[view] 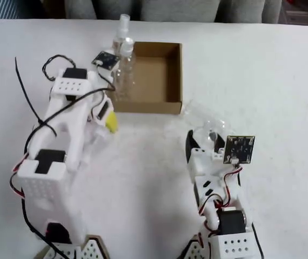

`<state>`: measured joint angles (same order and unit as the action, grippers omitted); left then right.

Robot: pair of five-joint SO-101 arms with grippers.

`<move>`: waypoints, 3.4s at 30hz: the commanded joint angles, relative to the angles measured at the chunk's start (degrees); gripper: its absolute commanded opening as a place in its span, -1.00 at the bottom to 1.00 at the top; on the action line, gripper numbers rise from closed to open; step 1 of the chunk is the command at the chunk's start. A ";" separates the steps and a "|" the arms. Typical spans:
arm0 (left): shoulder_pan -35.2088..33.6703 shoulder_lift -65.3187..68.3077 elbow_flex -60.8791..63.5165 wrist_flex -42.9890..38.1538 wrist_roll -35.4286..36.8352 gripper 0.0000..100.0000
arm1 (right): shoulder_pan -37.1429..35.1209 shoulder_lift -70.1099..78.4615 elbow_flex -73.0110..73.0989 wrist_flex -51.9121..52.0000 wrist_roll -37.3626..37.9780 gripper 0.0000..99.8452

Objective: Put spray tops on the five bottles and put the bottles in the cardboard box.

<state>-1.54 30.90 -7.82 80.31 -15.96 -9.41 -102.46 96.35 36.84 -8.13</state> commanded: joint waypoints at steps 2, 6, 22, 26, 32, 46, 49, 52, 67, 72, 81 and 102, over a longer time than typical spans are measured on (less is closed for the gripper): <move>-0.66 6.46 1.41 4.13 1.14 -0.44 | 0.13 -0.84 0.53 0.31 0.00 -0.97; -0.84 2.24 5.89 0.26 1.05 -0.44 | 0.13 -0.84 0.53 0.31 0.00 -0.97; -0.57 -27.30 18.11 7.56 1.14 -0.44 | 0.13 -0.84 0.53 0.31 0.00 -0.97; -0.48 -31.52 17.76 6.77 1.14 -0.44 | 0.13 -0.75 0.53 0.31 0.00 -0.97; -0.84 -31.87 14.42 4.13 1.23 -0.44 | 0.13 -0.75 0.53 0.75 0.00 -0.97; -0.84 -36.44 14.68 8.62 1.23 -0.44 | 0.13 -0.75 0.53 1.01 0.00 -0.97; -0.84 -36.79 18.37 7.03 1.14 -0.44 | 0.13 -0.75 0.53 1.01 0.00 -0.97; -0.48 -36.79 24.26 2.02 1.14 -0.44 | 0.13 -0.75 0.53 1.01 0.00 -0.97; -0.48 -34.86 35.34 -18.29 1.23 -0.44 | 0.13 -0.75 0.53 1.01 0.00 -0.97; -0.75 -24.66 29.27 -18.20 1.23 -0.44 | 0.13 -0.75 0.53 1.01 0.00 -0.97; -0.57 -15.60 23.74 -19.87 1.58 -0.61 | 0.13 -0.75 0.53 1.10 0.00 -0.97; -0.48 -15.52 20.66 -18.46 1.67 -0.40 | 0.13 -0.75 0.53 1.10 0.00 -0.97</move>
<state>-1.80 15.60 16.62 63.43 -14.99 -9.41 -102.46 96.35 37.71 -8.13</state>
